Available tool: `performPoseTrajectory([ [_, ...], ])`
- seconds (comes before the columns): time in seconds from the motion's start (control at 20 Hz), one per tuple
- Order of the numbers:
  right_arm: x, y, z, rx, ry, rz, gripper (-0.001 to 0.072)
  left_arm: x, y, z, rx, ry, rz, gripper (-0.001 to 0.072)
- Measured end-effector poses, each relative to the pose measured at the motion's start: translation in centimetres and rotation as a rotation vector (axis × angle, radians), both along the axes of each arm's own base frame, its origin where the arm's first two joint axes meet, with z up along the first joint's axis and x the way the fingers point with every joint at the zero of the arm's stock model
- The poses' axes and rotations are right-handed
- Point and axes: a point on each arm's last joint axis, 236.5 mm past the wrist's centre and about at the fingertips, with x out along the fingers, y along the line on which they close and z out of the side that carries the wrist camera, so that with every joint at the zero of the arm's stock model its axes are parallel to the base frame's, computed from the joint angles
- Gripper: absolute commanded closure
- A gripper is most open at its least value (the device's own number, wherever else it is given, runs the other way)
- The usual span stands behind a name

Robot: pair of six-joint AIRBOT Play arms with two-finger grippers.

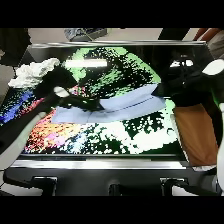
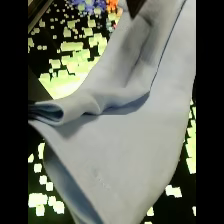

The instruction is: Fold the shirts.

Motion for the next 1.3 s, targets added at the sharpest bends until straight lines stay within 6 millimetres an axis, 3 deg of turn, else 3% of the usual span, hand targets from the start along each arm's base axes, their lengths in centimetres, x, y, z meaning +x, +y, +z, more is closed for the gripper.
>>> performPoseTrajectory([
  [0.15,-2.5,1.4,4.5,0.007,-0.077,0.010,0.0656,-0.9,-4.6,-2.0,-0.070,0.065,0.024,0.0667],
  [0.35,-5.4,2.0,8.6,0.014,-0.147,0.002,0.0656,-0.9,-8.5,-3.2,-0.154,0.125,0.102,0.0668],
  [0.55,-5.7,2.0,10.0,0.022,-0.185,-0.021,0.0656,-0.9,-10.6,-3.2,-0.219,0.146,0.142,0.0671],
  [0.7,-4.0,2.6,9.4,0.063,-0.181,-0.036,0.0657,0.0,-9.4,-1.3,-0.245,0.083,0.108,0.0671],
  [0.85,-1.8,5.8,8.5,0.148,-0.182,0.001,0.0657,2.3,-4.5,2.8,-0.211,-0.056,0.092,0.0671],
  [1.0,0.2,11.5,7.2,0.252,-0.179,0.054,0.0656,5.9,4.3,8.5,-0.138,-0.237,0.171,0.0670],
  [1.1,1.3,16.0,5.9,0.318,-0.174,0.072,0.0656,7.0,10.8,12.5,-0.100,-0.334,0.245,0.0670],
  [1.2,2.2,20.6,4.5,0.379,-0.167,0.069,0.0656,7.4,17.1,16.1,-0.059,-0.415,0.336,0.0670],
  [1.3,2.9,24.9,2.9,0.443,-0.155,0.039,0.0656,6.4,21.5,19.0,-0.034,-0.468,0.393,0.0669],
])
